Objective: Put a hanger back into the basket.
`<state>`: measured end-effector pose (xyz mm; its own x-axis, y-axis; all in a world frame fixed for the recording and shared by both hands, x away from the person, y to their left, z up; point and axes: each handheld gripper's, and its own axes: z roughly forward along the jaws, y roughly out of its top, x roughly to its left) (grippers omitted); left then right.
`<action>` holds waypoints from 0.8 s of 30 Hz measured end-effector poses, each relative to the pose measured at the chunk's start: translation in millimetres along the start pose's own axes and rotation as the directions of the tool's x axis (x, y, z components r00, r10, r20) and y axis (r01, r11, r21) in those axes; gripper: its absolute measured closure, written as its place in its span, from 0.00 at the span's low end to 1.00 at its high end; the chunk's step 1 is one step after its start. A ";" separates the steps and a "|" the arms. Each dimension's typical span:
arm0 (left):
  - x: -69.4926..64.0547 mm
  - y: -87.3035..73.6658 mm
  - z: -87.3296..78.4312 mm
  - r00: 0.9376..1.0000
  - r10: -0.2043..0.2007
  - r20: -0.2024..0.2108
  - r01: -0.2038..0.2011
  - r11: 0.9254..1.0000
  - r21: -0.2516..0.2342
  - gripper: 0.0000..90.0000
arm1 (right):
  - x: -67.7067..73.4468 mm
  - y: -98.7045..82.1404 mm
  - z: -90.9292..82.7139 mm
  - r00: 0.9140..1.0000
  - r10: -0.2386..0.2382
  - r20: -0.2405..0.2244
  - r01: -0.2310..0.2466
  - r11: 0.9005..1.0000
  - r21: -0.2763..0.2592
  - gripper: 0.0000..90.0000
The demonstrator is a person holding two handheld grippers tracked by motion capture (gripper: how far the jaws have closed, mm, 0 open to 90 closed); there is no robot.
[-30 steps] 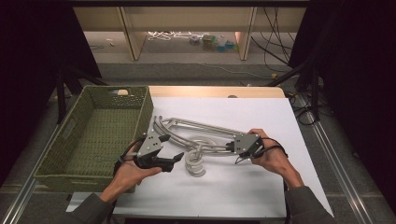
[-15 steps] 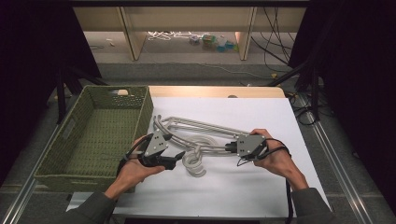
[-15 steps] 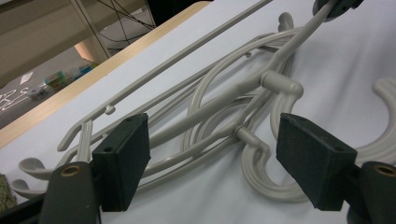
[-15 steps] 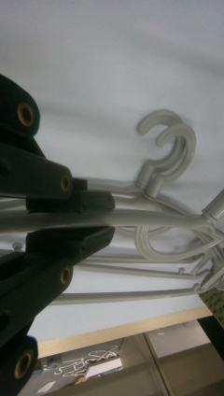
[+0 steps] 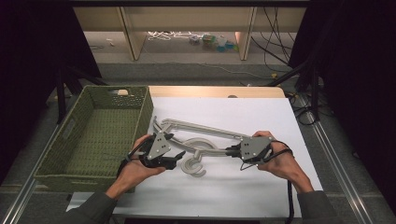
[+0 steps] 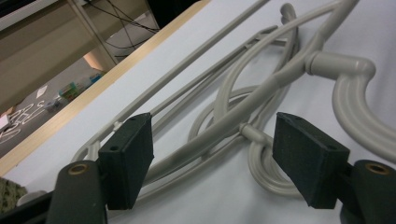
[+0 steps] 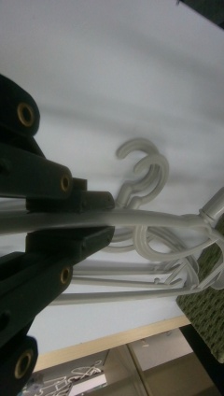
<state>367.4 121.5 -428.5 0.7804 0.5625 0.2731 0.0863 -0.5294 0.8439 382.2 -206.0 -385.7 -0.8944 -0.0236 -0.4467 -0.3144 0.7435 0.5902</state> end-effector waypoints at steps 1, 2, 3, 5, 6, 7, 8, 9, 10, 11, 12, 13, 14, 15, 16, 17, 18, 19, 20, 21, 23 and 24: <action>-0.9 0.2 0.5 1.000 0.027 0.001 -0.027 1.000 0.005 0.34 | 0.3 0.0 -2.0 1.000 -0.011 0.005 0.011 1.000 -0.003 0.92; -3.4 0.0 1.5 1.000 0.020 0.004 -0.020 1.000 0.003 0.34 | 2.4 0.4 -3.8 1.000 0.008 -0.011 -0.008 1.000 -0.008 0.92; -3.5 0.5 2.0 0.999 0.045 0.007 -0.045 0.999 0.004 0.35 | 3.0 0.7 -5.1 1.000 0.002 -0.005 -0.002 1.000 -0.006 0.92; -5.8 0.6 3.6 0.999 0.044 0.011 -0.044 0.999 0.003 0.36 | 3.8 1.1 -5.9 1.000 -0.005 -0.006 0.005 1.000 -0.009 0.92; -5.3 1.3 4.1 0.996 0.083 0.015 -0.083 0.996 0.015 0.38 | 4.6 1.5 -6.6 1.000 -0.003 -0.009 0.003 1.000 -0.007 0.92; -7.7 0.7 5.9 0.998 0.062 0.016 -0.063 0.998 0.006 0.39 | 5.4 2.5 -7.4 1.000 -0.005 -0.019 0.005 1.000 -0.013 0.92; -8.0 0.9 6.7 0.996 0.088 0.014 -0.089 0.996 0.011 0.41 | 6.9 3.2 -7.5 1.000 0.011 -0.029 -0.012 1.000 -0.019 0.92; -9.0 0.8 7.2 0.994 0.103 0.021 -0.103 0.995 0.018 0.44 | 5.9 3.4 -7.8 1.000 -0.011 -0.024 0.010 1.000 -0.015 0.92; -10.7 0.6 8.5 0.994 0.103 0.027 -0.103 0.995 0.010 0.45 | 7.6 4.3 -7.6 0.999 0.008 -0.042 -0.009 1.000 -0.028 0.92; -11.3 0.9 8.8 0.993 0.116 0.030 -0.117 0.993 0.011 0.45 | 7.6 4.3 -7.6 0.999 0.008 -0.042 -0.009 1.000 -0.028 0.92; -11.5 1.2 8.5 0.990 0.133 0.034 -0.134 0.991 0.017 0.51 | 8.3 5.5 -7.9 0.999 0.006 -0.045 -0.008 1.000 -0.029 0.92; -12.9 1.3 9.3 0.990 0.138 0.042 -0.138 0.990 0.004 0.53 | 8.4 5.9 -7.7 0.999 0.005 -0.048 -0.007 0.999 -0.032 0.92; -12.9 1.3 9.3 0.990 0.138 0.042 -0.138 0.990 0.004 0.55 | 8.4 5.9 -7.7 0.999 0.005 -0.048 -0.007 0.999 -0.032 0.92; -12.8 1.5 9.0 0.986 0.156 0.055 -0.156 0.988 0.001 0.55 | 8.2 6.0 -8.1 0.999 -0.003 -0.044 0.001 1.000 -0.027 0.92; -13.0 1.4 9.2 0.985 0.158 0.066 -0.158 0.987 -0.006 0.60 | 8.5 6.4 -7.8 0.998 -0.009 -0.056 0.006 0.999 -0.042 0.92; -12.9 1.5 8.3 0.982 0.176 0.076 -0.176 0.984 0.001 0.63 | 8.9 6.4 -8.1 0.998 -0.007 -0.056 0.005 0.999 -0.039 0.92; -13.1 1.7 8.6 0.978 0.191 0.079 -0.190 0.982 -0.009 0.63 | 8.9 6.4 -8.1 0.998 -0.007 -0.056 0.005 0.999 -0.039 0.92; -14.1 1.3 8.4 0.979 0.183 0.087 -0.183 0.983 -0.008 0.68 | 8.6 5.3 -8.4 0.998 0.002 -0.061 -0.005 0.999 -0.037 0.92; -13.7 1.8 7.4 0.975 0.200 0.093 -0.200 0.980 -0.005 0.69 | 8.0 4.4 -9.0 0.999 -0.005 -0.053 0.003 0.999 -0.034 0.92; -13.6 2.2 7.0 0.973 0.209 0.102 -0.210 0.978 -0.006 0.70 | 7.3 3.5 -8.8 0.998 -0.009 -0.061 0.006 0.999 -0.043 0.92; -14.7 3.5 6.2 0.966 0.238 0.101 -0.238 0.971 -0.012 0.72 | 7.8 1.4 -8.6 0.997 0.011 -0.075 -0.015 0.999 -0.048 0.92; -14.9 4.8 5.0 0.958 0.264 0.110 -0.265 0.964 -0.004 0.73 | 7.0 -0.3 -8.6 0.997 0.012 -0.080 -0.016 0.999 -0.051 0.92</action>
<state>359.3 107.4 -430.8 0.8387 0.3294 0.4338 -0.1261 -0.6573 0.7430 373.3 -212.1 -383.3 -0.9207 -0.0677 -0.3843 -0.3154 0.7091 0.6306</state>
